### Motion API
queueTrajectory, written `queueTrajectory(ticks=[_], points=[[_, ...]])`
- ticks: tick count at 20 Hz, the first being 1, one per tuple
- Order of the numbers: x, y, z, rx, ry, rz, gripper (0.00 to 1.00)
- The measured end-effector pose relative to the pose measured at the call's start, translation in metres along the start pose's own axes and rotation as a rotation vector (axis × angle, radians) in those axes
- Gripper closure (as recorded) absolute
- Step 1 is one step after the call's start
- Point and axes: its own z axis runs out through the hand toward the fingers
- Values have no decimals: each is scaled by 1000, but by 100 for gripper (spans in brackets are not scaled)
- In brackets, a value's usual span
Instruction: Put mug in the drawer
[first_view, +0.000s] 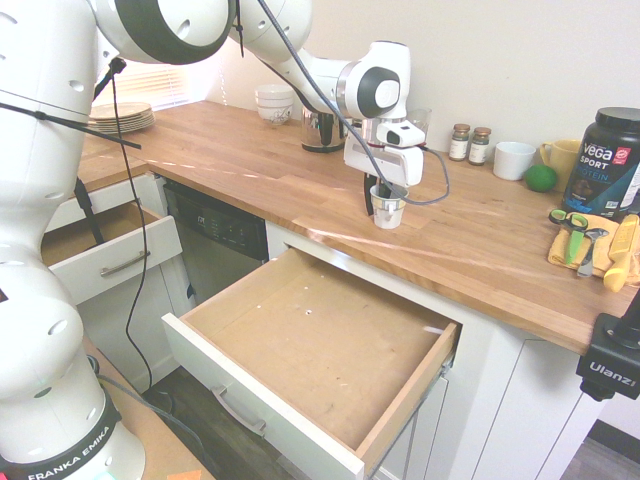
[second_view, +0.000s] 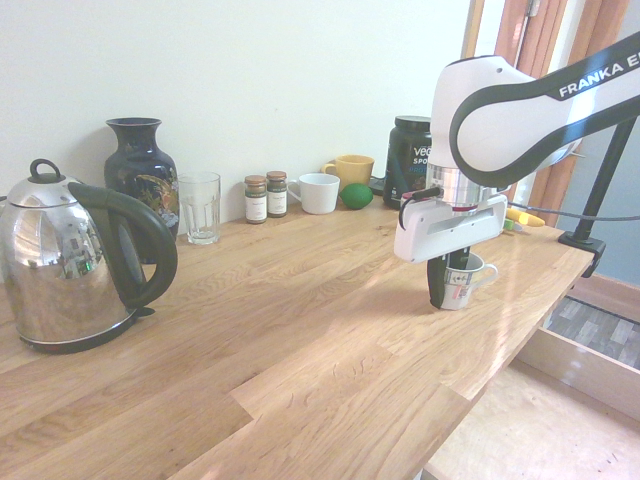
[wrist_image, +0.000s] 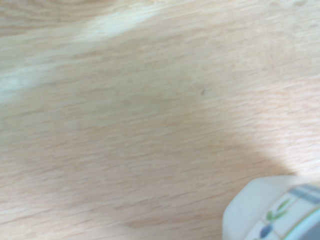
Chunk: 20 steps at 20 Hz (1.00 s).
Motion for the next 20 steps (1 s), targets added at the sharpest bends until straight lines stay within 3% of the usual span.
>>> queueTrajectory(ticks=[12,20], points=[[0,2,-4,10,5,-14,100],[-21,36,-36,34,0,-85,100]])
